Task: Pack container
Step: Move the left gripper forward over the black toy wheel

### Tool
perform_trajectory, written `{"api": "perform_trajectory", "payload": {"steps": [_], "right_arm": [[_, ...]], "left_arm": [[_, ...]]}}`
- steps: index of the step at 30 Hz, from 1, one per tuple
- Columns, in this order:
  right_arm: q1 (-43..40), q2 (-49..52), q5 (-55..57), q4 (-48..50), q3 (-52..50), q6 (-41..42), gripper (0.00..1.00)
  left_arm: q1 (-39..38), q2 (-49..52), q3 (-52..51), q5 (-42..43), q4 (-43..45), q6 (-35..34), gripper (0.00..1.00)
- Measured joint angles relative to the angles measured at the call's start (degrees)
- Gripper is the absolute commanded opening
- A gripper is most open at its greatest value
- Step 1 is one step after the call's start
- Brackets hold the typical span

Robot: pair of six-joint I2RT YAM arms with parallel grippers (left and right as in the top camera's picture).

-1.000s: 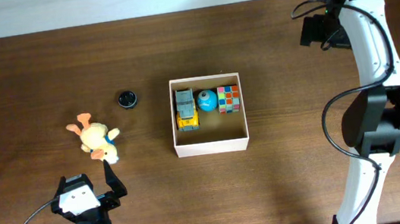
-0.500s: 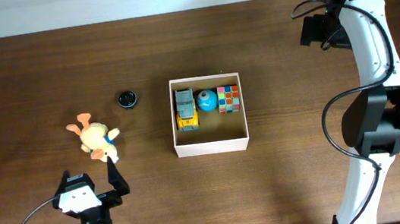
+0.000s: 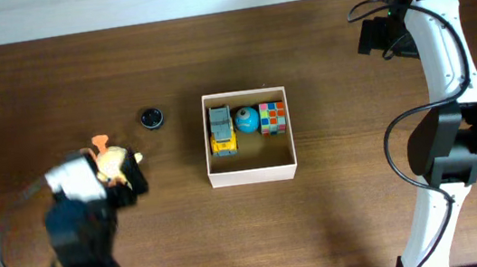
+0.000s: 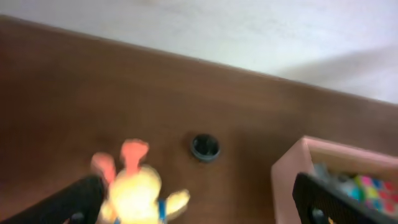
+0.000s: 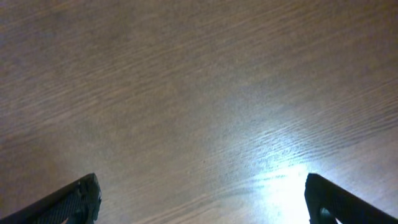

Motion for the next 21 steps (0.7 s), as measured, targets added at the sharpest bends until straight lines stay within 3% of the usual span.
{"api": "perform_trajectory", "payload": {"steps": [5,10,14,21], "right_arm": [[0.0,0.0,0.02,0.0,0.0,0.0,0.99],[0.0,0.0,0.02,0.0,0.0,0.0,0.99],[0.0,0.0,0.02,-0.02,0.0,-0.02,0.99],[0.0,0.0,0.0,0.0,0.0,-0.02,0.99]], "left_arm": [[0.0,21.73,24.48,3.82,-17.53,2.71,0.99],[0.0,37.16,41.57,5.35,-29.62,3.72,0.99],[0.0,43.87,47.28,8.79,-31.04,3.96,0.99],[0.0,48.48,47.8,14.32,-31.69,4.11,0.99]]}}
